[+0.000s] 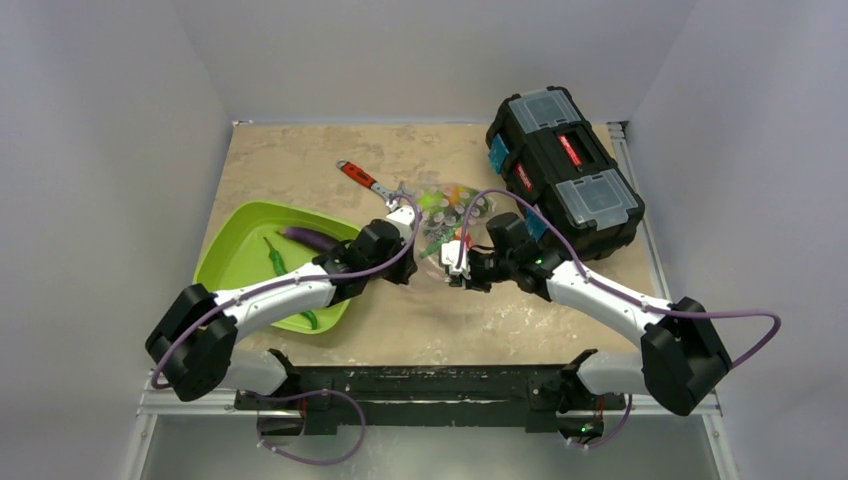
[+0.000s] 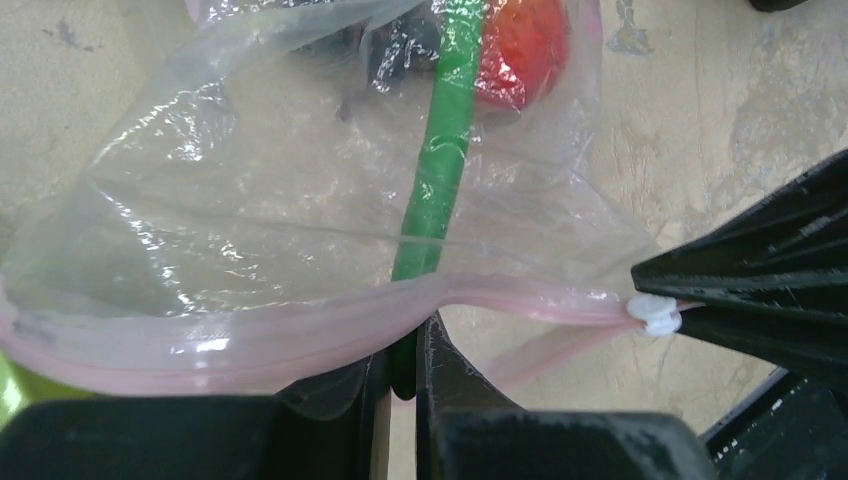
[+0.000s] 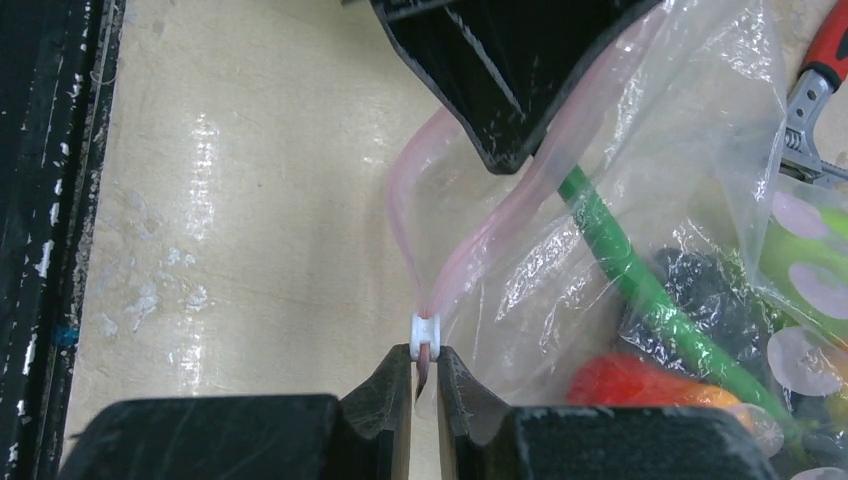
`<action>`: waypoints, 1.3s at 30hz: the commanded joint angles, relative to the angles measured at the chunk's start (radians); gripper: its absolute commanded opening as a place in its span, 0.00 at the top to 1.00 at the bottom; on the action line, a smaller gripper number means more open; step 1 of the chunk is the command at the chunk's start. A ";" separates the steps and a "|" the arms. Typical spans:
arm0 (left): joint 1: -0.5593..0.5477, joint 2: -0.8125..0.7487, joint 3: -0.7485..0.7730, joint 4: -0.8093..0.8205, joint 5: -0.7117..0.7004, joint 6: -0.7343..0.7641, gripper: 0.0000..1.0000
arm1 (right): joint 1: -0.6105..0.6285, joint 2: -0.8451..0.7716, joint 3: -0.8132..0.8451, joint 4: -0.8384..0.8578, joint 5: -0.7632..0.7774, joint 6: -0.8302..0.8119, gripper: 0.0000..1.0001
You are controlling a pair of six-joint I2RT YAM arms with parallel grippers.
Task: Open the zip-top bag and remove the fake food
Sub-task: Pick up the fake vegetable from the zipper food storage bag.
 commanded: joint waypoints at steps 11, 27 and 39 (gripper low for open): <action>-0.003 -0.216 -0.001 -0.352 0.013 -0.109 1.00 | -0.011 0.011 0.039 0.034 0.041 0.002 0.97; -0.003 -0.399 -0.050 -0.523 -0.058 -0.186 1.00 | -0.017 0.011 0.039 0.031 0.036 0.002 0.97; -0.003 -0.479 -0.030 -0.636 -0.097 -0.196 1.00 | -0.019 0.013 0.039 0.029 0.032 0.001 0.97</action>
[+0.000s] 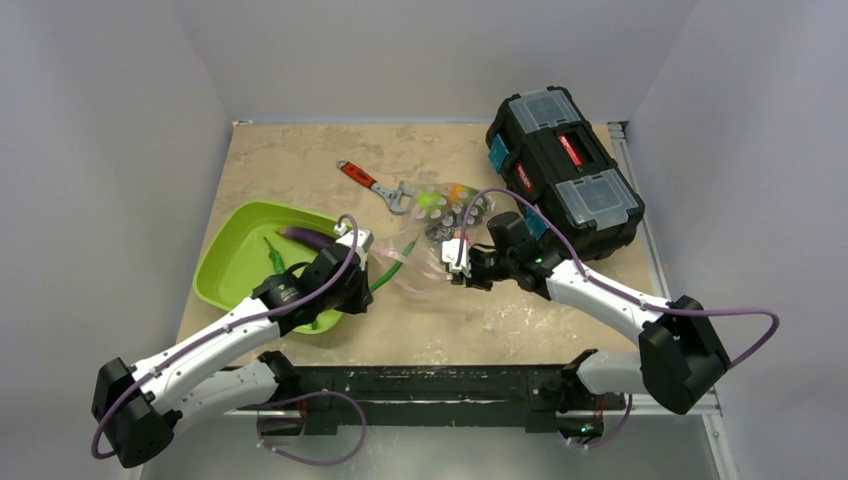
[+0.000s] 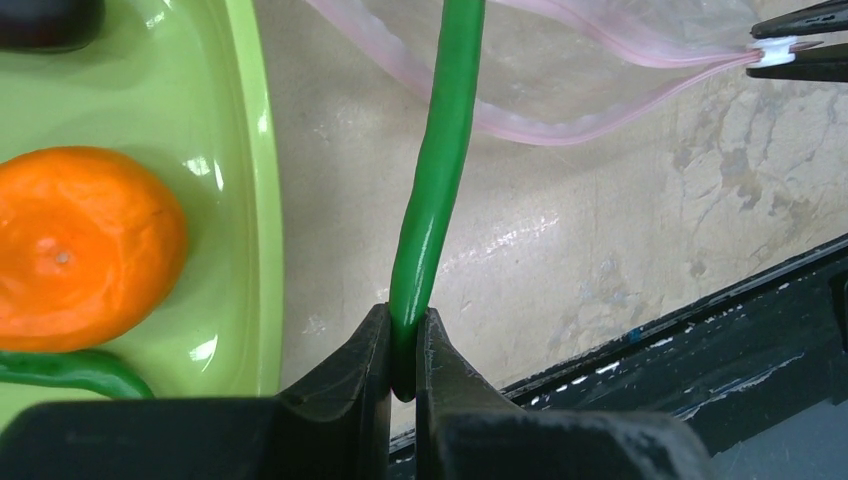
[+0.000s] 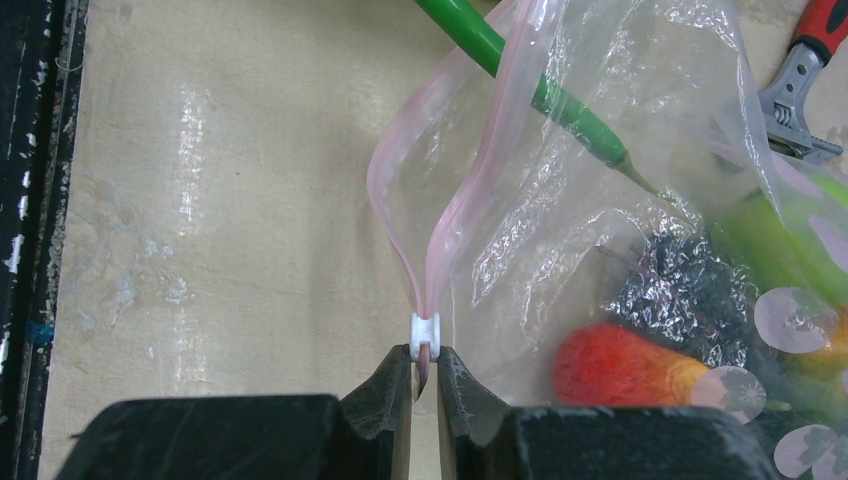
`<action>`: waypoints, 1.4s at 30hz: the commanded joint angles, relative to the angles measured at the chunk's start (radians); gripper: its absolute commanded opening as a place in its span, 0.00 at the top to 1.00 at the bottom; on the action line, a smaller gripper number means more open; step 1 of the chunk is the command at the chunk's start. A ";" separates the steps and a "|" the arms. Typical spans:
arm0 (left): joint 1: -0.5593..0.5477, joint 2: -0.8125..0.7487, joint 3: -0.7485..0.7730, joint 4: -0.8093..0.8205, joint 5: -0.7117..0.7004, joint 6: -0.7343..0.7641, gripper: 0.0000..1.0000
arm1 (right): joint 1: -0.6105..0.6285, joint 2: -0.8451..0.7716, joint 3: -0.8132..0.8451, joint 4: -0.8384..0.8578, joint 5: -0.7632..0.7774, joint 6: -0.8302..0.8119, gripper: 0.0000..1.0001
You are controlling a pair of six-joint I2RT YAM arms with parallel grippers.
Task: Open the zip-top bag and remove the fake food
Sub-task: Pick up the fake vegetable from the zipper food storage bag.
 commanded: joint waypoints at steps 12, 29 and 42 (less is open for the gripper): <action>-0.003 -0.184 0.076 -0.294 -0.026 -0.083 1.00 | -0.005 0.001 0.040 0.023 0.000 0.000 0.97; -0.001 -0.448 0.173 -0.666 0.079 -0.175 1.00 | -0.006 0.002 0.040 0.023 -0.001 0.000 0.97; 0.000 -0.536 0.266 -0.782 -0.233 -0.285 1.00 | -0.006 0.008 0.041 0.022 -0.003 -0.002 0.97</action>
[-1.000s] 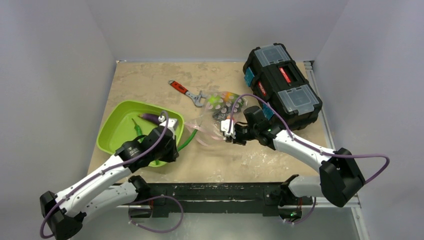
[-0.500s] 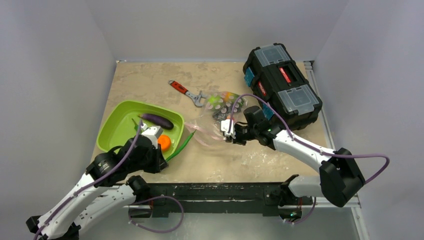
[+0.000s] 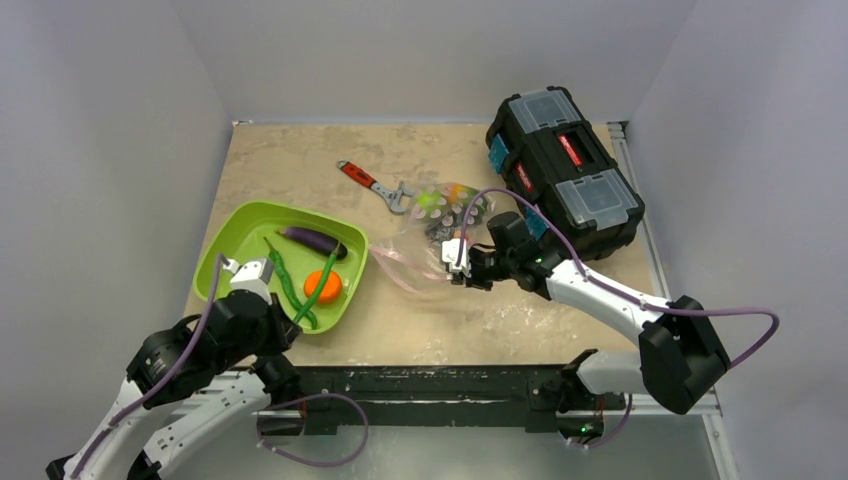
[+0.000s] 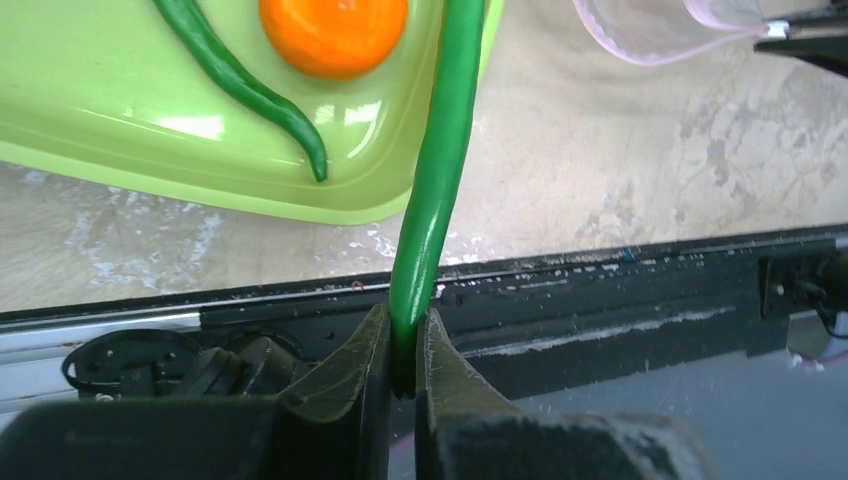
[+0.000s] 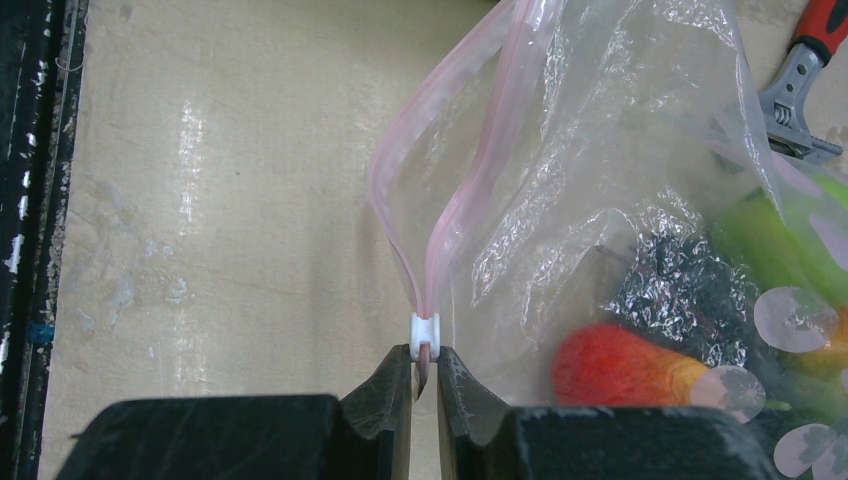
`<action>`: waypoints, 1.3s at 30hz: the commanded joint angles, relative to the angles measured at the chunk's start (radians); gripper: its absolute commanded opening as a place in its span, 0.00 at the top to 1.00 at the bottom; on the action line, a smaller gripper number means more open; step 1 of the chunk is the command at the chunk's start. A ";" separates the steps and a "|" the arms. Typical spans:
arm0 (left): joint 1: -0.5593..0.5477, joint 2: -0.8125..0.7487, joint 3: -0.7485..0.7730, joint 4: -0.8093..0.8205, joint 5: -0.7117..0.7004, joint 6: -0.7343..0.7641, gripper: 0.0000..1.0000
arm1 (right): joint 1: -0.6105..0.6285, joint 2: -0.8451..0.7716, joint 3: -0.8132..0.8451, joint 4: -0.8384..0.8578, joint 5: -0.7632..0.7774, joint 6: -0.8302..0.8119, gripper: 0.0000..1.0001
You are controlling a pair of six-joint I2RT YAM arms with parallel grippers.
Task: Open the zip-top bag and remove the fake food
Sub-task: Pick up the fake vegetable from the zipper food storage bag, then place the fake vegetable in the bin.
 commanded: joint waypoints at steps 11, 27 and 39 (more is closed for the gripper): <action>0.000 0.013 -0.001 0.071 -0.277 -0.043 1.00 | -0.006 0.012 0.042 0.017 -0.004 -0.005 0.97; 0.059 0.107 -0.091 0.301 -0.396 -0.044 1.00 | -0.005 0.013 0.042 0.013 -0.005 -0.007 0.97; 0.231 0.266 -0.140 0.389 -0.280 -0.161 1.00 | -0.005 0.008 0.044 0.012 -0.010 -0.009 0.97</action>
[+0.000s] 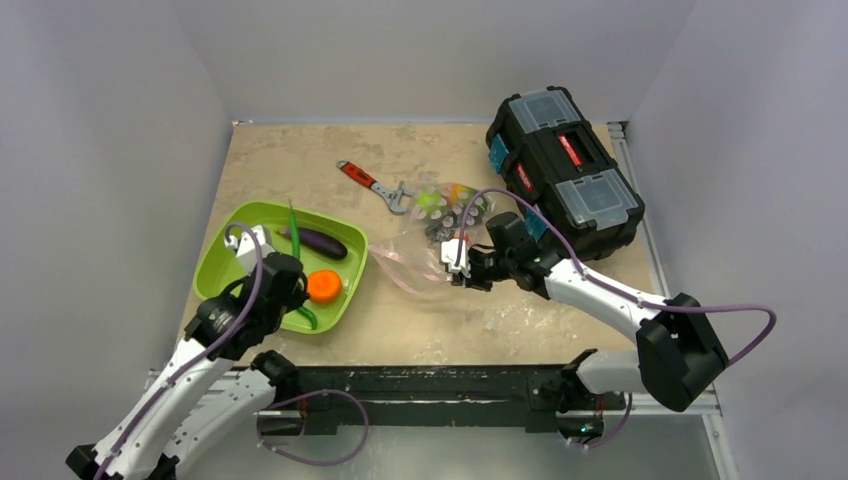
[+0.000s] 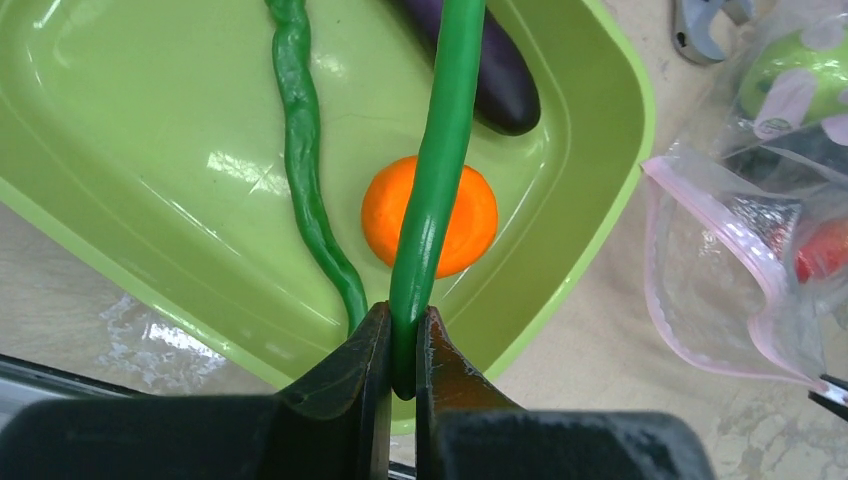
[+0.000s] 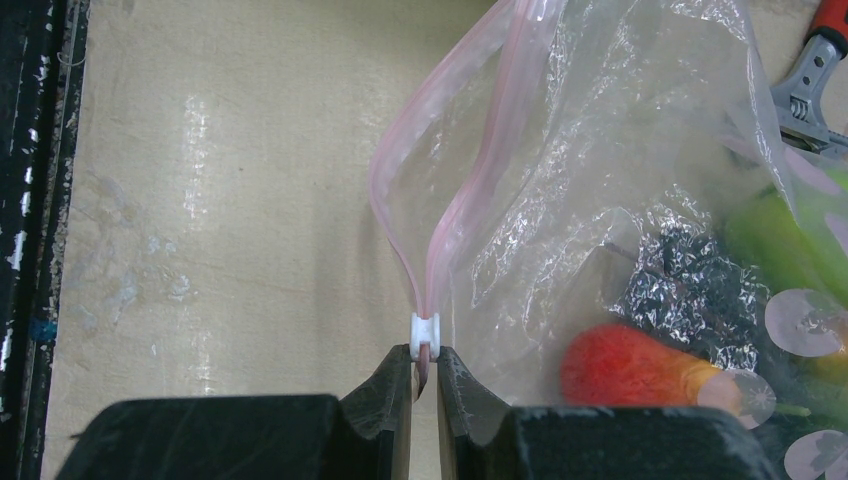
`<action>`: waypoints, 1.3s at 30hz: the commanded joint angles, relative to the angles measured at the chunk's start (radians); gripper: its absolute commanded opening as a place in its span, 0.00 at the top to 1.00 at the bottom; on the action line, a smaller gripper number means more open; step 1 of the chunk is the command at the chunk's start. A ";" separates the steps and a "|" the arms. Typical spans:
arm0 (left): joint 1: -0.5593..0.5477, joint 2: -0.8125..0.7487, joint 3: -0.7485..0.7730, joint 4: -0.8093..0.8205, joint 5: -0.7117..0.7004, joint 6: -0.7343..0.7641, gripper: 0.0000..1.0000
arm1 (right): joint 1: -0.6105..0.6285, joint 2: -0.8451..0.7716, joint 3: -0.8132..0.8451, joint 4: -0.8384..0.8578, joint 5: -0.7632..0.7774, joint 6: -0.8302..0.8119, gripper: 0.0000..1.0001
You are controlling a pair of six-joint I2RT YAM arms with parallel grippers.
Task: Open the zip-top bag and remove the fake food
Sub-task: Place the fake vegetable in the bin.
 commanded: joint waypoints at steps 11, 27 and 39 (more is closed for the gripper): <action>0.154 0.109 -0.096 0.127 0.040 -0.248 0.98 | -0.005 -0.009 0.045 0.013 -0.008 -0.009 0.97; 0.226 0.185 -0.094 0.154 0.083 -0.269 0.42 | -0.005 -0.010 0.044 0.012 -0.007 -0.009 0.97; 0.226 0.030 -0.067 0.182 0.246 -0.039 0.23 | -0.006 -0.002 0.045 0.012 -0.006 -0.008 0.97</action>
